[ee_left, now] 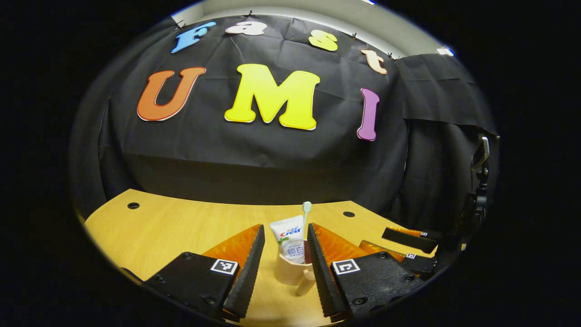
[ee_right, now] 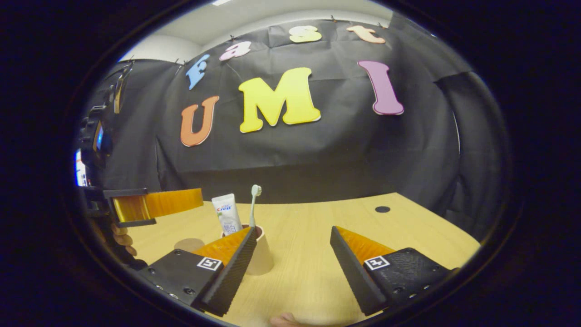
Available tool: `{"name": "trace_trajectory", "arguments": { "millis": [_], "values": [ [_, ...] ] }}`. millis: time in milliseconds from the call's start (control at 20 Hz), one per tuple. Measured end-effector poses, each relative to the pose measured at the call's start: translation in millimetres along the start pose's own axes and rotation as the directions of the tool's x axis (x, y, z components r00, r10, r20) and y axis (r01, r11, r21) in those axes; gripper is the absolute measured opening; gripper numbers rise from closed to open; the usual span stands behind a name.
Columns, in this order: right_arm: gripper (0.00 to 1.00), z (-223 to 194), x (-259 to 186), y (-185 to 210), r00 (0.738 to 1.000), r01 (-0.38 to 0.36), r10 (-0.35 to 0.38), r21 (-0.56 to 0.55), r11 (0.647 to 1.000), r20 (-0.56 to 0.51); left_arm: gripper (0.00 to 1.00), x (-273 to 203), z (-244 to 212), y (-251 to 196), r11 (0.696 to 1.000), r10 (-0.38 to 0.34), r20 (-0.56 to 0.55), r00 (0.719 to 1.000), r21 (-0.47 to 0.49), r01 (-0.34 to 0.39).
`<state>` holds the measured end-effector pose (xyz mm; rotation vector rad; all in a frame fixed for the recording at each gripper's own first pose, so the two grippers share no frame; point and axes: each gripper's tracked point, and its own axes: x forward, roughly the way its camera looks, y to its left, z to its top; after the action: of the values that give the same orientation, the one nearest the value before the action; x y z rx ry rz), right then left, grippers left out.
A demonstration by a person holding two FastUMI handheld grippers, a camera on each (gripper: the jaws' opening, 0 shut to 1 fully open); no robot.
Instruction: Put the toothbrush and toothpaste on the desktop into the cup, then pick up the cup and place it on the coaster on the desktop.
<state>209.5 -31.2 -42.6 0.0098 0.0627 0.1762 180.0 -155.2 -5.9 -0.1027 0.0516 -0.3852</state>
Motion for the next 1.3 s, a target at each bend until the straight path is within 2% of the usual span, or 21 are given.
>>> {"name": "trace_trajectory", "arguments": {
  "millis": [100, 150, 200, 300, 350, 400, 450, 500, 600, 700, 750, 800, 900, 1050, 1150, 1200, 1300],
  "values": [
    [0.97, -0.2, -3.3, 19.5, 0.999, -0.027, 0.026, -0.005, 1.0, -0.044, 0.67, -18.8, 8.4, 12.5, 1.0, 0.019, 0.021, 1.0, 0.014, -0.019],
    [0.97, 0.7, -3.3, 25.8, 0.997, -0.032, 0.033, 0.01, 0.999, -0.068, 0.72, -26.8, 11.7, 17.7, 0.999, 0.028, 0.032, 0.999, 0.027, -0.028],
    [0.97, 2.1, -1.4, 28.9, 0.996, -0.023, 0.025, 0.026, 0.999, -0.085, 0.9, -36.2, 14.3, 22.1, 0.998, 0.034, 0.038, 0.999, 0.045, -0.036],
    [0.97, -1.5, 5.0, 32.0, 0.99, 0.0, 0.002, 0.014, 1.0, -0.141, 0.96, -53.1, 20.9, 31.1, 0.995, 0.057, 0.071, 0.996, 0.073, -0.062],
    [0.94, -1.2, 7.4, 37.5, 0.986, -0.002, 0.003, 0.009, 1.0, -0.165, 0.87, -62.3, 21.5, 35.6, 0.994, 0.061, 0.088, 0.994, 0.083, -0.068],
    [0.96, -1.7, 9.8, 39.6, 0.981, 0.004, -0.005, -0.004, 1.0, -0.192, 0.98, -71.1, 18.9, 40.3, 0.993, 0.072, 0.097, 0.993, 0.09, -0.081],
    [0.92, -2.0, 11.5, 44.3, 0.977, 0.002, -0.005, -0.017, 1.0, -0.215, 0.98, -79.8, 12.9, 45.1, 0.99, 0.086, 0.098, 0.991, 0.104, -0.096],
    [0.96, -2.4, 12.3, 50.7, 0.97, -0.003, -0.003, -0.022, 1.0, -0.244, 0.98, -90.3, 7.3, 50.4, 0.986, 0.107, 0.1, 0.989, 0.12, -0.118],
    [0.96, -9.6, 15.5, 68.7, 0.949, -0.024, 0.02, -0.008, 1.0, -0.315, 0.98, -108.9, -4.5, 60.1, 0.98, 0.138, 0.1, 0.985, 0.131, -0.15],
    [0.96, -18.0, 19.2, 79.0, 0.924, -0.014, 0.006, -0.018, 1.0, -0.382, 0.98, -122.6, -15.1, 61.7, 0.98, 0.138, 0.101, 0.985, 0.13, -0.151],
    [0.91, -22.6, 22.7, 81.9, 0.909, -0.002, -0.011, -0.031, 1.0, -0.416, 0.98, -129.7, -18.0, 65.9, 0.979, 0.149, 0.105, 0.983, 0.124, -0.162],
    [0.96, -29.7, 26.6, 84.7, 0.889, 0.007, -0.025, -0.041, 0.999, -0.458, 0.98, -136.9, -18.7, 71.2, 0.978, 0.162, 0.117, 0.98, 0.113, -0.175],
    [0.92, -47.9, 30.4, 83.8, 0.83, 0.059, -0.066, -0.03, 0.998, -0.553, 0.98, -151.4, -20.7, 75.3, 0.98, 0.161, 0.143, 0.977, 0.09, -0.175],
    [0.9, -74.2, 34.1, 89.0, 0.704, 0.157, -0.072, 0.056, 0.986, -0.706, 0.98, -160.4, -23.8, 83.5, 0.98, 0.158, 0.159, 0.974, 0.094, -0.174],
    [0.86, -89.0, 41.9, 85.1, 0.63, 0.213, -0.088, 0.063, 0.975, -0.772, 0.98, -164.6, -29.9, 92.3, 0.979, 0.17, 0.147, 0.974, 0.088, -0.184],
    [0.84, -94.9, 46.2, 82.8, 0.598, 0.233, -0.096, 0.057, 0.971, -0.795, 0.98, -166.0, -33.0, 93.2, 0.98, 0.17, 0.139, 0.976, 0.08, -0.182],
    [0.81, -107.5, 48.9, 82.8, 0.52, 0.257, -0.089, 0.057, 0.965, -0.849, 0.98, -168.0, -37.4, 97.0, 0.981, 0.176, 0.124, 0.977, 0.065, -0.185]
  ]
}}
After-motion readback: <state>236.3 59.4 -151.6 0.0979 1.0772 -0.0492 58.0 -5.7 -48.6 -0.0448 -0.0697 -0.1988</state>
